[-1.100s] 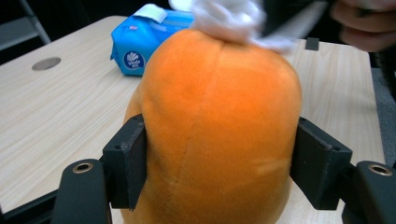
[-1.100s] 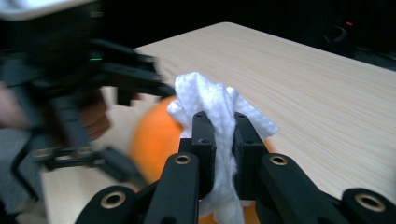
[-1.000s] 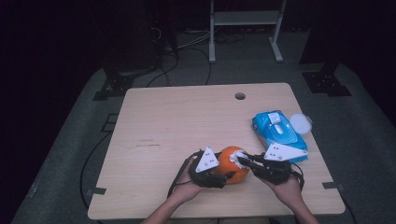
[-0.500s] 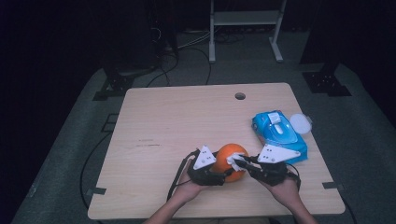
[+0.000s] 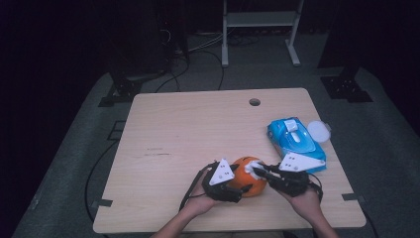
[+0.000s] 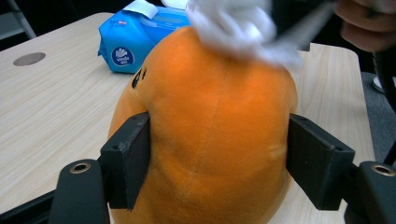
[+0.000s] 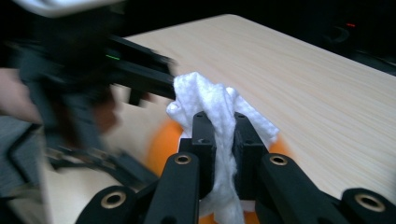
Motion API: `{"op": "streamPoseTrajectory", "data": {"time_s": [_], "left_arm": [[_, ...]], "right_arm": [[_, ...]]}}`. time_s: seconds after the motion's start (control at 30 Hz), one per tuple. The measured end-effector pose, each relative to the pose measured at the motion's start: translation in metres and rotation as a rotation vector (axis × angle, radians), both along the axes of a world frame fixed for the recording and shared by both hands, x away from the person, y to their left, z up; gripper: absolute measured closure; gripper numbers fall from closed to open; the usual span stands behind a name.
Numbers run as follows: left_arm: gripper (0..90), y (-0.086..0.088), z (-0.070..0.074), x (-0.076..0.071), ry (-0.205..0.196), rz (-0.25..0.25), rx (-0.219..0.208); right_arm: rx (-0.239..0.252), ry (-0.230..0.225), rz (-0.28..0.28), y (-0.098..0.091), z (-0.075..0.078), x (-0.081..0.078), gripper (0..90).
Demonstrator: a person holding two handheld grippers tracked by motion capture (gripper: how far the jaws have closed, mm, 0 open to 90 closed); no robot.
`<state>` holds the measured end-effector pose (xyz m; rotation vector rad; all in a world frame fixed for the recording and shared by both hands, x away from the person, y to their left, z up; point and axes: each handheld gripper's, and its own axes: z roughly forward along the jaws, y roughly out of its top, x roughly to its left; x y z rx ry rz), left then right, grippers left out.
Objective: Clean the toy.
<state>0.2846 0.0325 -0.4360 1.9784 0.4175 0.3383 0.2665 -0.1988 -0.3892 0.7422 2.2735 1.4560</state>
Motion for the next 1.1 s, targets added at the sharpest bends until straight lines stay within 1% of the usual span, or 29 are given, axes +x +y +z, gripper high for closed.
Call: {"op": "streamPoseTrajectory", "data": {"time_s": [0.03, 0.07, 0.1, 0.13, 0.2, 0.23, 0.27, 0.3, 0.33, 0.4, 0.43, 0.47, 0.5, 0.57, 0.6, 0.63, 0.7, 0.8, 0.87, 0.97, 1.03, 1.07, 1.1], "left_arm": [[28.7, 0.000, 0.000, 0.000, 0.000, 0.000, 0.000], [29.4, 0.000, 0.000, -0.002, -0.015, -0.001, 0.015], [29.7, 0.000, 0.000, -0.002, -0.013, -0.003, 0.014], [29.8, 0.001, 0.000, -0.002, -0.013, -0.008, 0.013], [29.8, 0.000, 0.000, -0.003, -0.008, -0.025, 0.016], [29.3, 0.000, 0.002, -0.002, 0.010, -0.040, 0.012], [28.0, 0.001, 0.006, 0.000, 0.027, -0.048, 0.007], [26.3, 0.002, 0.009, 0.002, 0.051, -0.058, -0.014], [23.9, 0.003, 0.009, 0.003, 0.059, -0.058, -0.019], [19.6, 0.001, 0.005, 0.005, 0.067, -0.055, -0.008], [20.3, 0.000, 0.002, 0.004, 0.064, -0.060, -0.007], [22.8, -0.001, 0.000, 0.002, 0.051, -0.060, -0.005], [24.6, -0.002, 0.000, 0.000, 0.035, -0.061, 0.010], [26.7, -0.003, 0.001, -0.003, 0.002, -0.061, 0.042], [27.4, -0.004, 0.001, -0.005, -0.004, -0.063, 0.048], [27.7, -0.006, 0.000, -0.006, -0.017, -0.075, 0.053], [28.1, -0.011, -0.001, -0.011, -0.047, -0.095, 0.080], [28.0, -0.016, -0.001, -0.017, -0.090, -0.117, 0.118], [27.9, -0.016, -0.002, -0.017, -0.095, -0.120, 0.115], [28.0, -0.016, -0.003, -0.016, -0.095, -0.128, 0.112], [28.4, -0.015, -0.002, -0.014, -0.074, -0.119, 0.096], [28.5, -0.014, -0.003, -0.013, -0.061, -0.109, 0.080], [28.6, -0.012, -0.003, -0.010, -0.038, -0.100, 0.060]], "right_arm": [[-0.011, -0.007, 0.010, 0.004, 0.001, -0.002, 81.2], [-0.032, -0.024, 0.011, 0.009, 0.002, -0.002, 81.3], [-0.039, -0.026, 0.009, 0.009, 0.003, -0.001, 81.3], [-0.038, -0.023, 0.005, 0.008, 0.003, 0.001, 81.3], [-0.035, -0.018, -0.029, -0.001, 0.003, 0.006, 81.3], [-0.035, -0.011, -0.053, -0.006, 0.002, 0.009, 81.3], [-0.025, 0.003, -0.064, -0.011, 0.000, 0.011, 81.3], [-0.011, 0.019, -0.061, -0.016, -0.001, 0.011, 81.3], [-0.013, 0.021, -0.058, -0.018, -0.002, 0.009, 81.3], [-0.020, 0.022, -0.039, -0.016, -0.001, 0.005, 81.3], [-0.033, 0.013, -0.028, -0.013, -0.001, 0.003, 81.2], [-0.049, 0.008, -0.024, -0.009, 0.000, 0.002, 81.1], [-0.059, 0.009, -0.025, -0.006, 0.001, 0.002, 81.2], [-0.059, 0.013, -0.023, -0.005, 0.001, 0.006, 81.1], [-0.052, 0.020, -0.023, -0.005, 0.001, 0.008, 81.2], [-0.049, 0.026, -0.027, -0.006, 0.001, 0.009, 81.2], [-0.049, 0.036, -0.038, -0.006, 0.001, 0.012, 81.1], [-0.056, 0.038, -0.049, -0.008, 0.000, 0.014, 81.2], [-0.061, 0.048, -0.050, -0.009, -0.001, 0.016, 81.2], [-0.052, 0.070, -0.052, -0.011, -0.002, 0.018, 81.1], [-0.055, 0.073, -0.050, -0.012, -0.002, 0.018, 81.2], [-0.055, 0.067, -0.046, -0.013, -0.002, 0.018, 81.1], [-0.053, 0.071, -0.046, -0.014, -0.002, 0.018, 81.2]]}}
